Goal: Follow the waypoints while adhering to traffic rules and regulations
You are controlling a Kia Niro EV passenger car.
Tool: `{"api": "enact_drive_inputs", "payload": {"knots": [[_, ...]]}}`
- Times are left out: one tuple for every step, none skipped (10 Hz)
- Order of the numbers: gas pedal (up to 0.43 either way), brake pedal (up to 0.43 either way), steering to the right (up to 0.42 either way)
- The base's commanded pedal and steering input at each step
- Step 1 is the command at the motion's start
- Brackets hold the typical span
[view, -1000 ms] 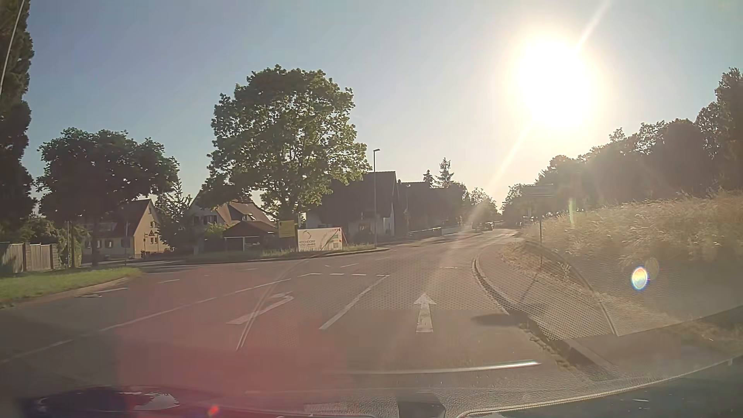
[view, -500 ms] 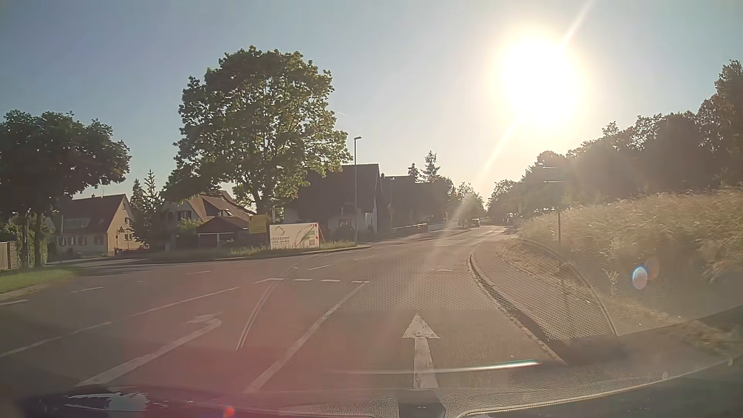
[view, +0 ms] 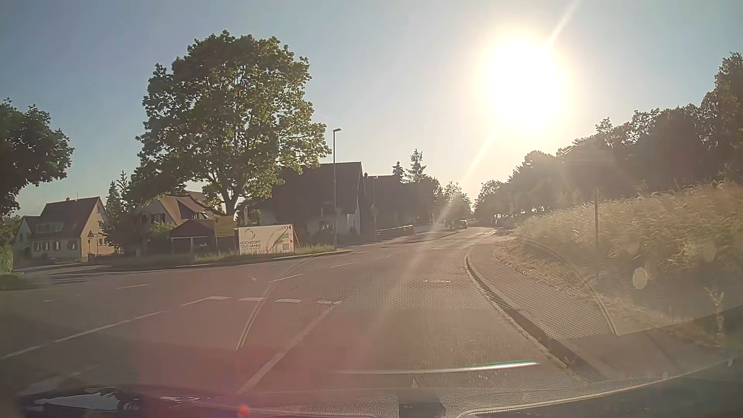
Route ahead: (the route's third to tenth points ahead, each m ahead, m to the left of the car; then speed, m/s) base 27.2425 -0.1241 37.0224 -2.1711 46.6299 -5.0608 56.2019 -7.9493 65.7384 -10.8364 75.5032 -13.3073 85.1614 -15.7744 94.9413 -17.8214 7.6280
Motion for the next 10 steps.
{"api": "enact_drive_inputs", "payload": {"knots": [[0.047, 0.0, 0.039], [0.047, 0.0, 0.038], [0.047, 0.0, 0.036], [0.047, 0.0, 0.036], [0.047, 0.0, 0.034], [0.047, 0.0, 0.033], [0.047, 0.0, 0.033], [0.047, 0.0, 0.033], [0.047, 0.0, 0.033], [0.047, 0.0, 0.032]]}}
